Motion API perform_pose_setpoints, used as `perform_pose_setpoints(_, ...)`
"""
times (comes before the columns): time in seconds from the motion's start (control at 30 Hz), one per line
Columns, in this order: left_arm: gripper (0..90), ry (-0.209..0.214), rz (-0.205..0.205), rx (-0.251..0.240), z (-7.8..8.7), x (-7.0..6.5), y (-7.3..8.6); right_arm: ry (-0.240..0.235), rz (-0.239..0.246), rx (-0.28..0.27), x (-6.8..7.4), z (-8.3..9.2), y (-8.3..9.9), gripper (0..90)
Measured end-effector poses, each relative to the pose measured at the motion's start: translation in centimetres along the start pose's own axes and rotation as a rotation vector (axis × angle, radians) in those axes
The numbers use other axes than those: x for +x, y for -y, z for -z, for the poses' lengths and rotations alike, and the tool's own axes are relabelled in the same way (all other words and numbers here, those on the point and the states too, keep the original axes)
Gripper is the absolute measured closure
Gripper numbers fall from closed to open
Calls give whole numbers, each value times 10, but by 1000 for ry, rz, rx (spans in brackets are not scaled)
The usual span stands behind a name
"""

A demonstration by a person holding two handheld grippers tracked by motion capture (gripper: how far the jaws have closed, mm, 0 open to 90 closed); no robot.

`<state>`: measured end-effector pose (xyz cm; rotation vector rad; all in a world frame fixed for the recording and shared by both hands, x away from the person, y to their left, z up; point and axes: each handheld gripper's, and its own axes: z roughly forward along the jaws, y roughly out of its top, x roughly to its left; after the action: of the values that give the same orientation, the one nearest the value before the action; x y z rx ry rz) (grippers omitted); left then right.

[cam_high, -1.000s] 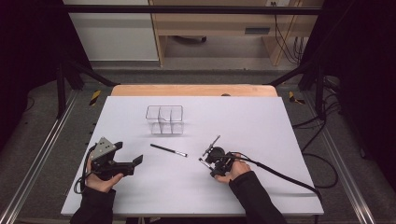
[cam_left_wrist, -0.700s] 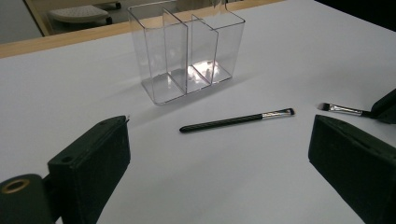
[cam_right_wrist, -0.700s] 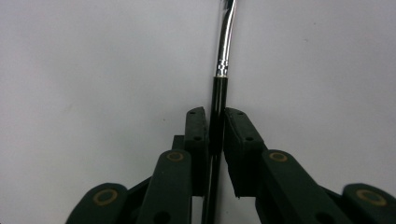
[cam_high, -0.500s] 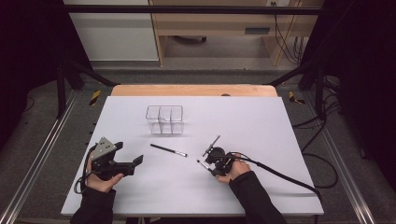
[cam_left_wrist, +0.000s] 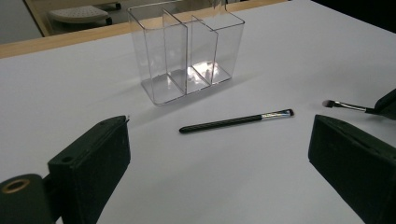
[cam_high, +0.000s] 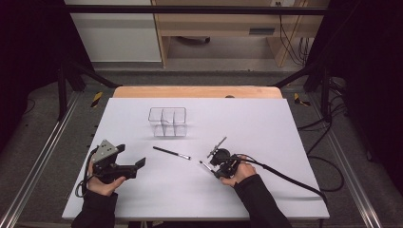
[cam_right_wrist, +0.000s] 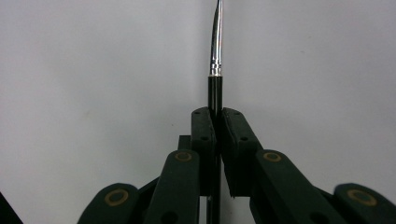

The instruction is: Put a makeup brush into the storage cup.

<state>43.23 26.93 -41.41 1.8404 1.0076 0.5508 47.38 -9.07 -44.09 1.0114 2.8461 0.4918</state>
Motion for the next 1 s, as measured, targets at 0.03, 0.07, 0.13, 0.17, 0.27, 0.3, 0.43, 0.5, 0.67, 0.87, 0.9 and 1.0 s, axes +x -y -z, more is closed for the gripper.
perform_pose_setpoints(0.03, 48, 0, 0, 0, 0, 0, 0, 1, 1, -11, -1, 2, 0, 843)
perform_pose_setpoints(0.07, 48, 1, 0, 0, 0, 0, 0, 0, -13, -15, 0, 4, 0, 844)
perform_pose_setpoints(0.13, 48, 2, -1, 0, 0, -1, 0, -1, -9, -44, -2, 9, 1, 843)
perform_pose_setpoints(0.17, 48, 3, -1, 0, 0, -1, 0, -3, -13, -52, -2, 11, 1, 844)
perform_pose_setpoints(0.27, 48, 4, -1, 1, -1, -1, 0, -5, -23, -90, -2, 17, 1, 844)
perform_pose_setpoints(0.3, 48, 4, -1, 1, -1, -1, 0, -6, -24, -99, -2, 19, 2, 844)
perform_pose_setpoints(0.43, 48, 7, 1, 0, -1, -2, 0, -9, -24, -151, -3, 24, 3, 844)
perform_pose_setpoints(0.5, 48, 9, 1, 1, -2, -3, 0, -17, -26, -187, -2, 27, 4, 844)
perform_pose_setpoints(0.67, 48, 14, 1, -1, -2, -5, 0, -17, -27, -252, -2, 32, 6, 843)
perform_pose_setpoints(0.87, 49, 28, 2, -1, -3, -7, -1, -28, -32, -338, -4, 39, 10, 844)
perform_pose_setpoints(0.9, 49, 33, 7, -3, -3, -8, -1, -32, -41, -342, -4, 39, 10, 844)
perform_pose_setpoints(1.0, 49, 37, 10, -7, -3, -10, -2, -34, -46, -379, -6, 40, 13, 843)
